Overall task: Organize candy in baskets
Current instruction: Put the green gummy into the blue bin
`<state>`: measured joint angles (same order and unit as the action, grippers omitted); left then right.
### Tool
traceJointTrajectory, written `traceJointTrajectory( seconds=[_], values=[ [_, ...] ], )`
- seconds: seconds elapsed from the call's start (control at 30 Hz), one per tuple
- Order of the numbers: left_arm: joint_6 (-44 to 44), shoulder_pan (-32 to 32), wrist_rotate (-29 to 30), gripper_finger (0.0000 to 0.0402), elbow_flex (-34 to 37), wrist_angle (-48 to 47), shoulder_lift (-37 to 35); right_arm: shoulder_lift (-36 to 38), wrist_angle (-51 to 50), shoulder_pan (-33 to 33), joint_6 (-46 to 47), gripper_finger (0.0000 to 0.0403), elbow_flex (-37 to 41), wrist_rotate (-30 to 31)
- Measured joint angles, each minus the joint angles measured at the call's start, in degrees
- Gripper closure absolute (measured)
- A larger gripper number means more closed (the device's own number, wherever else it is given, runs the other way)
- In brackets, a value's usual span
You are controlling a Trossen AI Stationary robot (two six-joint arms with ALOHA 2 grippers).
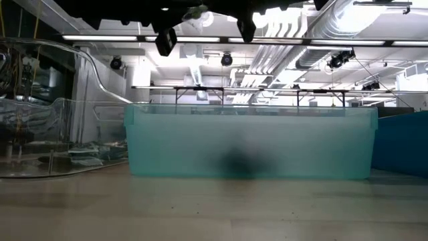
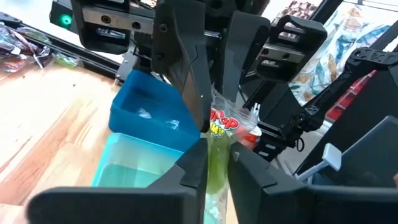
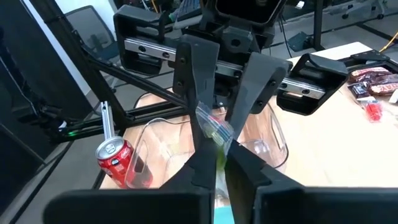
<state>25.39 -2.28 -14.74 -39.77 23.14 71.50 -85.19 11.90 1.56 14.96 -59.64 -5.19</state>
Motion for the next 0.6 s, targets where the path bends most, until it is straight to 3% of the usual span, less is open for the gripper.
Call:
traceJointTrajectory(
  seconds=[0.13,0.27,0.43,0.6],
  values=[
    [2.53,-1.30,-0.50,0.0314,-0.09,-4.44,-1.41,0.48,-0.63,-0.13,-0.72,0.0398,0.00,-0.67],
    [1.43,-5.81,-3.10,0.0272,-2.47,-20.19,-6.44,4.26,-6.55,-1.41,-1.27,0.0397,-0.07,-1.33],
    [-3.23,-11.82,-2.04,0.0238,-3.98,-34.93,-14.85,11.10,-22.85,-3.31,-2.34,0.0399,-0.07,-1.27],
    [-5.54,-14.79,6.52,0.0229,-4.05,-42.41,-21.88,17.08,-44.99,-2.75,0.93,0.0401,-0.09,-0.36]
  ],
)
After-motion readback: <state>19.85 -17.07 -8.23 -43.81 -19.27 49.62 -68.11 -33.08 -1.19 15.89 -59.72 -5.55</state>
